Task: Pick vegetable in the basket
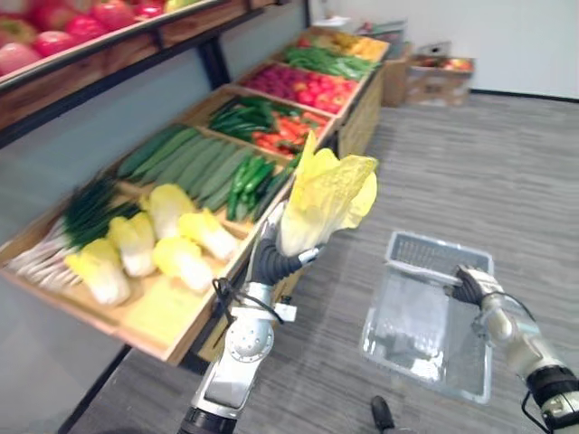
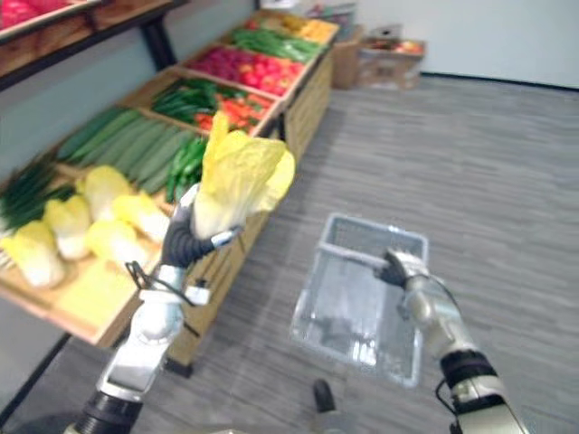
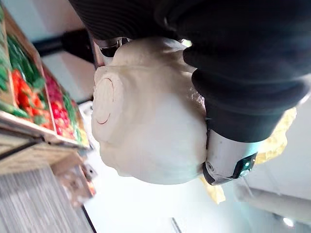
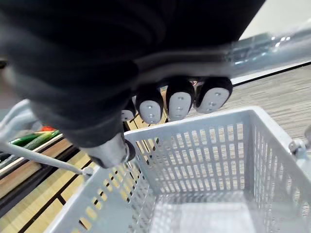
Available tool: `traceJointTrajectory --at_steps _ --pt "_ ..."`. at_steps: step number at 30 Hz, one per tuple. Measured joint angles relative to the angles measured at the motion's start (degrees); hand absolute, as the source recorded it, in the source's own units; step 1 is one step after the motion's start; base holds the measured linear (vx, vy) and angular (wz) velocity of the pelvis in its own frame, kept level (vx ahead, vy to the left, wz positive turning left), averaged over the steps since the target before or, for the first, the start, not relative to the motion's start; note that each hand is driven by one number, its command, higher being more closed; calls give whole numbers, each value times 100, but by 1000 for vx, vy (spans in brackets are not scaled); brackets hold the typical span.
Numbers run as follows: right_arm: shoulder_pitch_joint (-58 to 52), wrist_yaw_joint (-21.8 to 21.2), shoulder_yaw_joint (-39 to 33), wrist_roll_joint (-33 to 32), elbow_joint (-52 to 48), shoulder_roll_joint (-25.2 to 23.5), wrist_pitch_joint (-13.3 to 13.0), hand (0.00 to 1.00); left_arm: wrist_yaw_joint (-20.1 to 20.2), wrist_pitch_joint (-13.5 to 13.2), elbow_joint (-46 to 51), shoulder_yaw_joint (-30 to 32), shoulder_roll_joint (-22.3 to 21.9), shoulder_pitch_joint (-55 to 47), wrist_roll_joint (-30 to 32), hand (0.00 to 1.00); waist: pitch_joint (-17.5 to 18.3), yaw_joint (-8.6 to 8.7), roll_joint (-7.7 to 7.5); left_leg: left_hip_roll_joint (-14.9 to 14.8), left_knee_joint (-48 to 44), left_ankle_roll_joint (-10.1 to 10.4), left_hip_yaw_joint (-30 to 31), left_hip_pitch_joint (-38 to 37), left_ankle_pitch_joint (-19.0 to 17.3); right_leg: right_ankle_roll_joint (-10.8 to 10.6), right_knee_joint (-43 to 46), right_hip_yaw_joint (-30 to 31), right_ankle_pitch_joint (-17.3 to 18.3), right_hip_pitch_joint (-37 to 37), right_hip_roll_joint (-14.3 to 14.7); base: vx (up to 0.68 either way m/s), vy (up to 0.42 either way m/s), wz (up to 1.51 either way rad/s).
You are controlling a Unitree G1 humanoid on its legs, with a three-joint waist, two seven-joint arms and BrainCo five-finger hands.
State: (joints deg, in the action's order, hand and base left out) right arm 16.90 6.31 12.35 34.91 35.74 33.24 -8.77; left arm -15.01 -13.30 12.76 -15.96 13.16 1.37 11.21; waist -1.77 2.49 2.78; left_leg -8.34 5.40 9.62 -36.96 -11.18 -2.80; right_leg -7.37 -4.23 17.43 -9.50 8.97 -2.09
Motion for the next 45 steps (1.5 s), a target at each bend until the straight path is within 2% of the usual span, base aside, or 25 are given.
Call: traceJointTrajectory --at_steps 5,8,10,13,15,16,18,21,24,31,37,40,45 --pt "241 -60 102 -5 -264 -65 121 100 272 -64 232 -515 58 -75 -446 100 -71 -30 30 -129 -501 25 -469 -96 -370 15 3 404 -81 -32 122 3 1 -53" --pt "273 -66 102 -11 -521 -111 144 100 507 -81 361 -868 74 -75 -668 100 -124 -115 35 -202 -650 65 -644 -130 -491 13 45 516 -88 -32 197 -2 -6 -27" --pt "355 -124 104 -27 -687 -289 225 100 721 -101 569 -1143 138 -73 -889 100 -192 -116 25 -277 -796 74 -728 -122 -583 13 60 551 -88 -35 238 -25 -33 -14" --pt "362 -182 186 -263 -955 -476 242 100 996 -149 797 -1532 350 -60 -904 100 -240 -153 84 -375 -985 113 -877 -141 -713 13 95 659 -87 -33 313 -35 -50 -24" --pt "393 -192 415 -425 -1275 -562 240 100 1205 -175 881 -1882 661 -28 -1092 100 -286 -152 136 -487 -1210 157 -1009 -144 -850 14 127 755 -85 -32 385 -44 -57 -24" --pt "403 -199 488 -471 -1358 -567 232 100 1269 -177 881 -1981 762 14 -1121 100 -289 -152 142 -518 -1274 167 -1041 -144 -883 14 134 777 -85 -31 406 -43 -57 -26" --pt "527 -272 764 -600 -1584 -608 205 100 1530 -190 878 -2333 1232 291 -1191 100 -293 -131 145 -646 -1505 206 -1127 -128 -993 15 166 829 -84 -23 470 -48 -64 -19" --pt "653 -421 1056 -623 -1725 -606 167 100 1837 -293 873 -2720 1702 671 -1559 100 -296 -107 140 -768 -1722 246 -1172 -105 -1087 31 231 846 -70 -6 542 -42 -51 -9" --pt "819 -454 1405 -625 -1736 -621 89 100 2035 -402 716 -3023 1965 882 -1776 100 -296 -126 140 -915 -1992 295 -1367 -77 -1205 34 297 977 -69 83 654 -31 -40 -27" --pt "1394 -684 2053 -638 -1809 -542 49 100 2356 -423 358 -3581 2473 1274 -1782 100 -303 -93 146 -1160 -2379 364 -1806 -35 -1359 59 438 1281 -92 313 903 3 -13 -28" --pt "1561 -760 2433 -650 -2104 -403 -68 100 2434 -496 240 -3826 2564 1293 -1642 100 -314 -97 155 -1239 -2482 393 -2033 -114 -1420 59 499 1428 -92 356 1024 6 1 -16" --pt "1561 -864 2518 -653 -2290 -364 -173 100 2428 -527 11 -3826 2555 1299 -1277 100 -316 -84 153 -1233 -2482 393 -2039 -118 -1420 59 515 1434 -92 357 1023 -2 -2 -1" --pt "1590 -956 2704 -679 -2485 -316 -342 100 2414 -525 -733 -3768 2507 1288 -141 100 -319 -94 149 -1228 -2494 393 -2032 -119 -1419 59 524 1418 -92 347 1001 -6 -5 1"
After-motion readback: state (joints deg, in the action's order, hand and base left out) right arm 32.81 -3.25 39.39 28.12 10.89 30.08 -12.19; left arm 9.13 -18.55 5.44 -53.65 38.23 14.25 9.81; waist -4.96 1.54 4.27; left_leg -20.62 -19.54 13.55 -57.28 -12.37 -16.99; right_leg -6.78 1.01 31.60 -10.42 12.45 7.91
